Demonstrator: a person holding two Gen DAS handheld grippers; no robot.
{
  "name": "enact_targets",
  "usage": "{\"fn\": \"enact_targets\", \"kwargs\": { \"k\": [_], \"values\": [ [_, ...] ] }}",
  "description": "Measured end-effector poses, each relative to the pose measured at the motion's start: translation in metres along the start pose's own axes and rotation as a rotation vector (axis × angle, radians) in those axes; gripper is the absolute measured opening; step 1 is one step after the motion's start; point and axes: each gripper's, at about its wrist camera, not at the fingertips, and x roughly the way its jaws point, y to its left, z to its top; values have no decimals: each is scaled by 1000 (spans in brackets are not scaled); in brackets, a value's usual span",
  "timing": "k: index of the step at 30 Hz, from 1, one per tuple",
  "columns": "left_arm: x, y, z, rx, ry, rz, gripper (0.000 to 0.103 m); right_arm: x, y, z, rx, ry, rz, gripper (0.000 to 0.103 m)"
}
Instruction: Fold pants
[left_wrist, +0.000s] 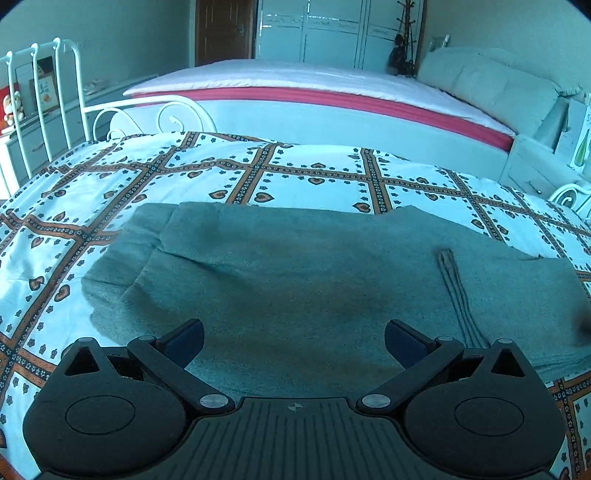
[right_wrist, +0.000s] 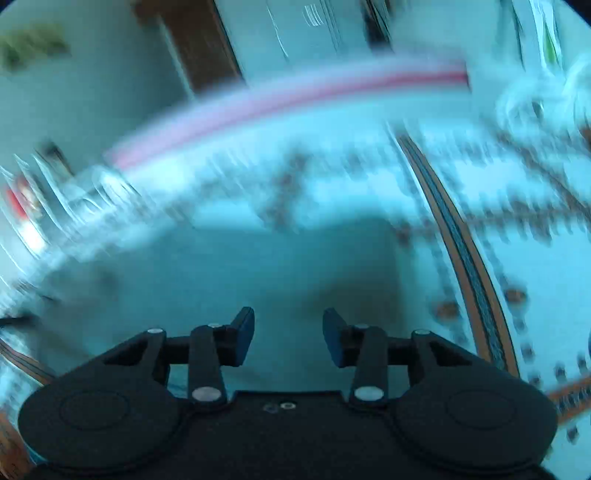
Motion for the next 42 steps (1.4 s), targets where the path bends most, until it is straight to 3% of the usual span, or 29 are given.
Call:
{"fn": "enact_targets", "kwargs": {
  "k": [1, 2, 4, 6, 9, 12, 18, 20, 22, 27, 28, 30, 34, 37, 42],
  "values": [
    [2, 1, 1, -7, 2, 4, 103, 9, -5, -1, -3, 23, -1, 19],
    [3, 1, 1, -15, 3, 7, 103, 6, -6, 4, -4, -13, 3, 15],
    [7, 4, 3, -21, 6, 13, 103, -2, -12, 23, 52, -99, 45, 16],
    [12, 7, 4, -24, 8, 22, 103, -1, -18, 43, 57, -158, 16, 16],
    [21, 12, 4, -26, 32, 45, 103, 21, -29, 63, 45, -152, -19, 14],
    [28, 17, 4, -27, 46, 66, 103, 61, -42, 64, 60, -34, -38, 12],
    [36, 16, 8, -53, 38, 75, 103, 29, -33, 60, 71, -113, 19, 16],
    [37, 13, 7, -58, 40, 74, 103, 25, -27, 53, 39, -98, 16, 18],
    [38, 10, 6, -55, 39, 78, 103, 37, -20, 44, -17, -11, -19, 17],
    [35, 13, 5, -39, 24, 89, 103, 11, -10, 44, -14, -133, 26, 20],
    [37, 15, 4, -22, 22, 107, 103, 14, -8, 44, -28, -124, 19, 20],
    [40, 18, 3, 9, 43, 131, 103, 39, -10, 42, -42, 23, -5, 21],
    [15, 40, 1, 14, -21, 132, 103, 16, -3, 44, -34, -54, 31, 23],
    [-5, 78, -3, -75, -32, 202, 103, -8, 4, 43, -47, -100, 48, 26],
    [-12, 145, -22, -356, 16, 96, 103, -22, 12, 33, -17, -96, 117, 30]
  ]
}}
